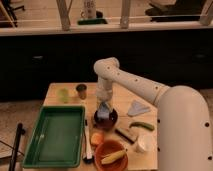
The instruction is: Wipe purple bowl with sponge
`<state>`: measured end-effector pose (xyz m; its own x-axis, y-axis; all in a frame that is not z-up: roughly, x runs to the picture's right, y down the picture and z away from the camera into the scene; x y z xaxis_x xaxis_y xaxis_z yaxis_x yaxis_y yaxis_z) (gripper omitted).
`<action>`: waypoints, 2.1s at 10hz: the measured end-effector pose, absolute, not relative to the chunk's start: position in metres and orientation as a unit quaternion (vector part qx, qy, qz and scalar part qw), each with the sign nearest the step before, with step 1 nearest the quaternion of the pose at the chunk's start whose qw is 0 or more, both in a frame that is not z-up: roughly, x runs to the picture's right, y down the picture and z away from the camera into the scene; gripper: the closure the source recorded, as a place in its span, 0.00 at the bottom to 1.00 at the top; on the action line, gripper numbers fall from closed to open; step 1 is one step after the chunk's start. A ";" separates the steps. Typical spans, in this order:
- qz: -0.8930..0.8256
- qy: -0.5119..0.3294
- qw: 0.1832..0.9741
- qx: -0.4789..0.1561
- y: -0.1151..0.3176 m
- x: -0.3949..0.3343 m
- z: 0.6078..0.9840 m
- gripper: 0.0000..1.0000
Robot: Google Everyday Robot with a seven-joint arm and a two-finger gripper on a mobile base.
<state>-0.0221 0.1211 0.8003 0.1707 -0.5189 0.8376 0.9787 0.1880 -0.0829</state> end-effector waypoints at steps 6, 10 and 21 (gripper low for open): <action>-0.598 -0.351 0.638 -0.334 0.163 -0.034 0.767 1.00; -0.569 -0.341 0.666 -0.341 0.163 0.011 0.770 1.00; -0.577 -0.349 0.664 -0.324 0.114 -0.030 0.794 1.00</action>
